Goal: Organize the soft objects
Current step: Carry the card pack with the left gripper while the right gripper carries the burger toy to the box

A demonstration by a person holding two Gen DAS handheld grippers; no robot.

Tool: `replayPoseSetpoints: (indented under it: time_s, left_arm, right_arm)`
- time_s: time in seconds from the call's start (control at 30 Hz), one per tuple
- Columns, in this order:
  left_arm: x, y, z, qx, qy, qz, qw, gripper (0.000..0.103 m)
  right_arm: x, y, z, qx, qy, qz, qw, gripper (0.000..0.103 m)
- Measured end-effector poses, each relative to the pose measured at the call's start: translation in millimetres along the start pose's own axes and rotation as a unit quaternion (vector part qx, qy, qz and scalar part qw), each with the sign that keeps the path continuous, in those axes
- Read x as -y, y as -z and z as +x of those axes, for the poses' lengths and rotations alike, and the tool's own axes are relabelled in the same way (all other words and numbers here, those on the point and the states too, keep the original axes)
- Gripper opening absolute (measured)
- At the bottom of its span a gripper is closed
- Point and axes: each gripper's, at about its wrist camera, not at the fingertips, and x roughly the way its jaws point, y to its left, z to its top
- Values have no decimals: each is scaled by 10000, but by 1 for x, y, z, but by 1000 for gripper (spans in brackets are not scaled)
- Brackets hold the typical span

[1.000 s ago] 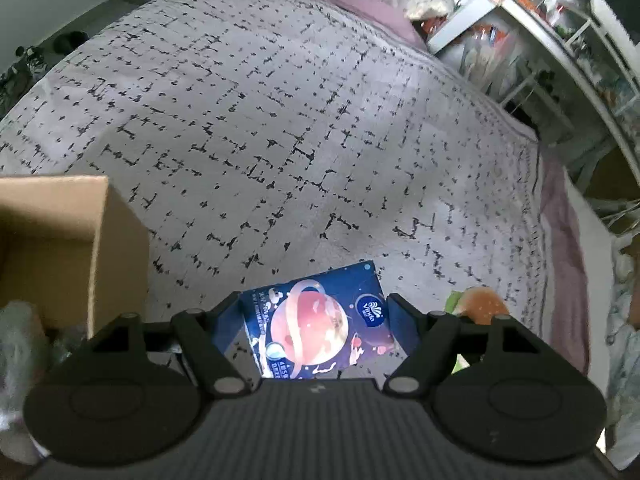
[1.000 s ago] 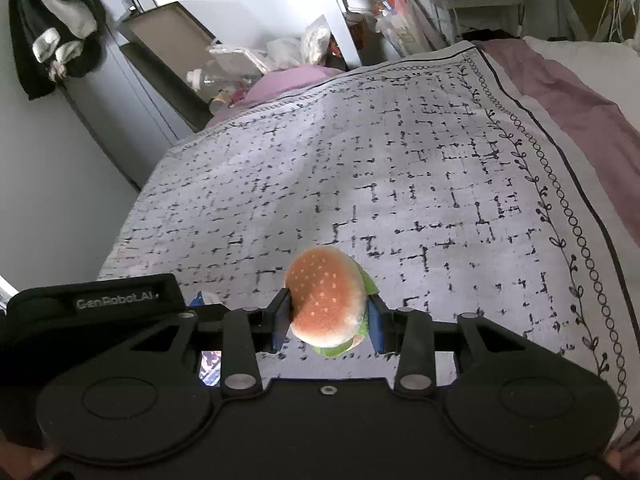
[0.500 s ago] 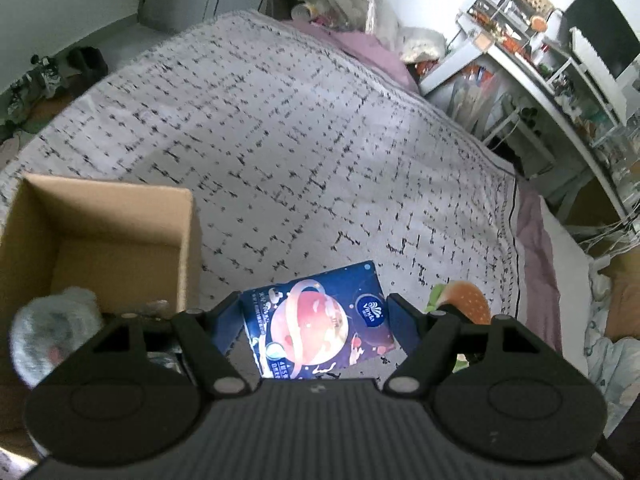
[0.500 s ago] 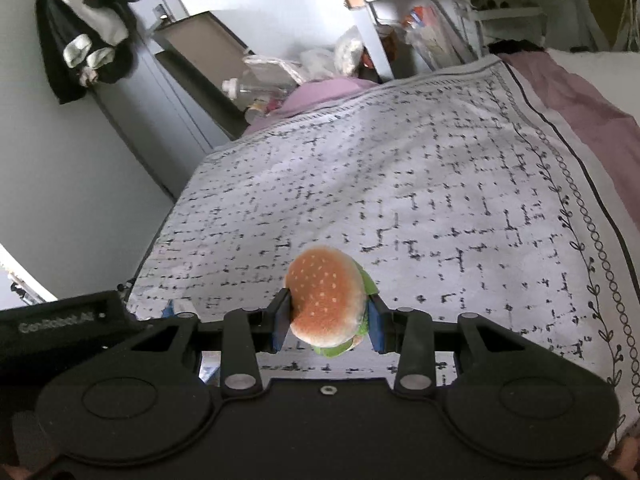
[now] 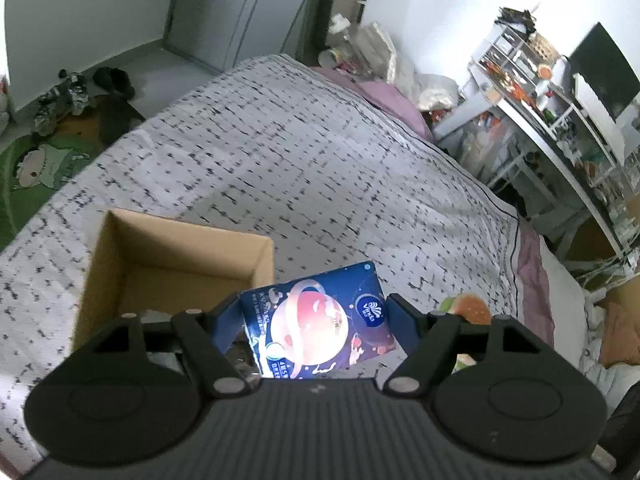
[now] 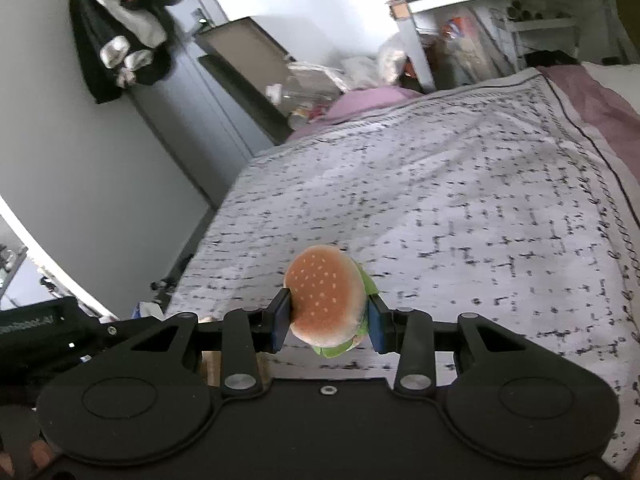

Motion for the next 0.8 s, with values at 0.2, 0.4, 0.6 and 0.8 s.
replayPoseSetpoints:
  time_s: [0.2, 0.4, 0.6, 0.8]
  left_arm:
    - [-25, -4, -13, 126, -81, -116, 9998, 75]
    - [-51, -6, -17, 163, -153, -270, 9994, 75]
    - [-73, -9, -13, 160, -170, -371, 9990, 75]
    - [-91, -8, -1, 10, -129, -469, 9988, 75]
  right_arm:
    - [-20, 3, -2, 41, -292, -201, 9994, 38]
    - [-40, 9, -3, 56, -660, -359, 9972, 38]
    - [-58, 18, 1, 107, -769, -573, 9953, 38]
    - [-78, 33, 10, -30, -842, -860, 9927, 38]
